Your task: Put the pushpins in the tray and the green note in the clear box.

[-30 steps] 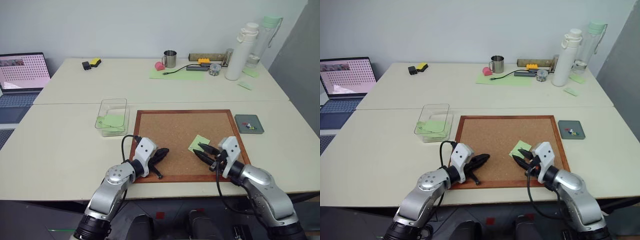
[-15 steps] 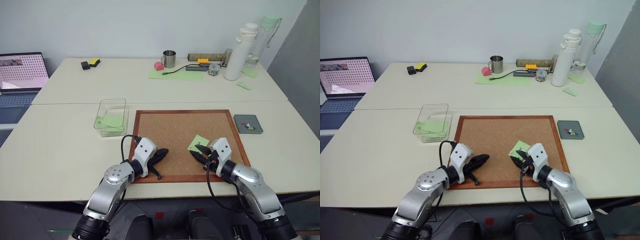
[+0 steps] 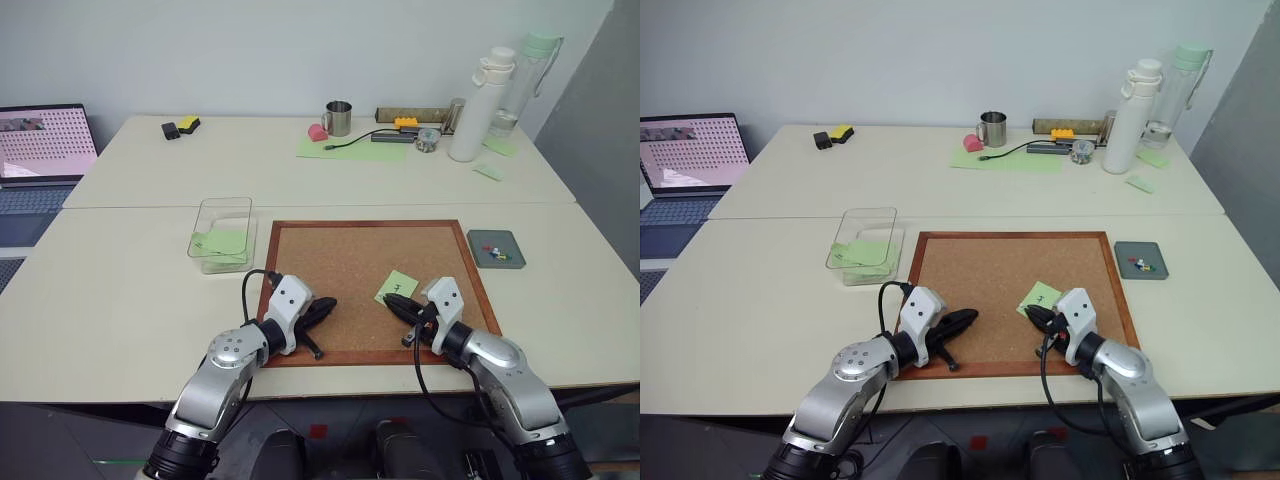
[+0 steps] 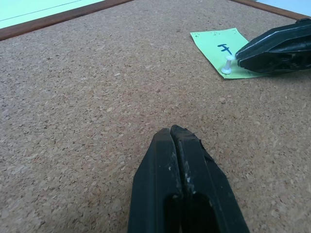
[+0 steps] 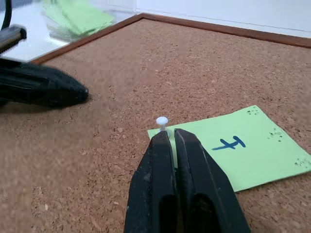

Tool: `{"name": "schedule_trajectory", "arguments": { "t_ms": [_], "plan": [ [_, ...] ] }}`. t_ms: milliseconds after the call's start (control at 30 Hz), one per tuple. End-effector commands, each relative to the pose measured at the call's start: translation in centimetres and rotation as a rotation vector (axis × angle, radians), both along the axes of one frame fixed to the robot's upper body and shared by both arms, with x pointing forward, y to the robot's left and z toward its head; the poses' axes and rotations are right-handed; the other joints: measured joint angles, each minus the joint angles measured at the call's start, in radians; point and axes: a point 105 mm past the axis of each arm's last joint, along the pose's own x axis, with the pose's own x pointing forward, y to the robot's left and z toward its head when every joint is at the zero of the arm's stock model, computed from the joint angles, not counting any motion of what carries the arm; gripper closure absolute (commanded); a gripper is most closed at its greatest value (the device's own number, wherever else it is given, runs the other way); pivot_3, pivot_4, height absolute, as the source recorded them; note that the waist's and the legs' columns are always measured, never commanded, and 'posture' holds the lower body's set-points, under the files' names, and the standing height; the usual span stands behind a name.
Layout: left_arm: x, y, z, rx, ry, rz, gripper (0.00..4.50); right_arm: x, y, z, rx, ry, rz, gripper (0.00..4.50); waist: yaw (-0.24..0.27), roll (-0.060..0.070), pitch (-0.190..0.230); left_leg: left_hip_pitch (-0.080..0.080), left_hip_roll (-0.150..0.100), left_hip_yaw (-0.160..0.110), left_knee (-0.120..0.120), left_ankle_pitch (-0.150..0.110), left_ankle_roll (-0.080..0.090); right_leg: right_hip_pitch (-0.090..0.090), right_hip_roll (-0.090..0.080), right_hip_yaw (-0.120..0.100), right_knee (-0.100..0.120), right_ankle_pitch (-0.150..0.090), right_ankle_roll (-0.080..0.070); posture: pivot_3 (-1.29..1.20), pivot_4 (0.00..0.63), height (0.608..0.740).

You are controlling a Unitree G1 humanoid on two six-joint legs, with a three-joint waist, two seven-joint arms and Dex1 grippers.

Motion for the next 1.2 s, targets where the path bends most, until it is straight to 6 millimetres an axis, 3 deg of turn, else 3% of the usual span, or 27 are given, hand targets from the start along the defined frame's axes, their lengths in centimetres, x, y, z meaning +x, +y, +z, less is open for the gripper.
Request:
{"name": "schedule_trajectory", "arguments": {
  "t_ms": [33,233,400,600,700,933,1167,1200],
  "plan": [
    [-0.3,0.9,-1.4,0.034,0.06,0.028,4.5,0.0,-0.2,5.1,0.139,-0.118,-0.015,4.48,0.0,0.0,0.0,0.0,0.0,0.0,0.0,0.0,0.0,0.0,0.0,0.0,0.0,0.0,0.0,0.0,0.15,0.74],
    [-0.2,0.8,-1.3,0.02,0.066,0.036,4.5,0.2,-1.4,6.5,0.188,-0.105,-0.075,4.48,0.0,0.0,0.0,0.0,0.0,-0.001,0.0,0.0,0.0,0.0,0.0,0.0,0.0,0.0,0.0,0.0,0.15,0.74],
    [-0.3,0.8,-1.4,0.023,0.068,0.034,4.5,2.0,-4.0,7.1,0.205,-0.103,-0.195,4.48,-0.001,0.0,0.0,0.0,0.0,0.0,0.0,0.0,0.0,0.0,0.0,0.0,0.0,0.0,0.0,0.0,0.15,0.74],
    [-0.3,0.7,-1.5,0.03,0.072,0.023,4.5,7.9,-13.6,7.2,0.018,-0.11,-0.585,4.48,-0.002,-0.001,0.001,0.0,-0.002,0.002,0.0,0.0,0.0,0.0,-0.001,0.001,-0.001,0.0,0.0,0.0,0.15,0.74],
    [-0.4,0.7,-1.5,0.032,0.071,0.021,4.5,9.3,-16.2,6.7,-0.008,-0.072,-0.667,4.48,-0.002,-0.001,0.001,0.0,-0.002,0.003,0.0,0.0,0.0,0.0,-0.001,0.0,0.0,0.0,0.0,0.0,0.15,0.74],
    [-0.3,0.9,-1.4,0.037,0.068,0.025,4.5,10.7,-18.4,5.9,0.022,-0.028,-0.71,4.48,-0.003,0.0,0.001,0.0,-0.001,0.003,-0.001,0.0,0.0,0.0,0.0,0.001,0.0,0.0,0.0,0.0,0.15,0.74],
    [-0.6,1.0,-1.5,0.038,0.072,0.032,4.5,10.9,-18.6,6.0,0.059,-0.046,-0.702,3.09,-0.004,0.0,0.001,0.0,-0.001,0.003,-0.001,0.0,0.0,0.0,0.0,0.001,0.0,0.0,0.0,0.0,0.15,0.74],
    [-0.6,1.0,-1.5,0.038,0.072,0.032,4.5,10.9,-18.6,6.0,0.063,-0.048,-0.7,3.09,-0.006,0.0,0.001,0.0,-0.001,0.003,-0.001,0.0,0.0,0.0,0.0,0.001,0.0,0.0,0.0,0.0,0.15,0.74]
  ]
}}
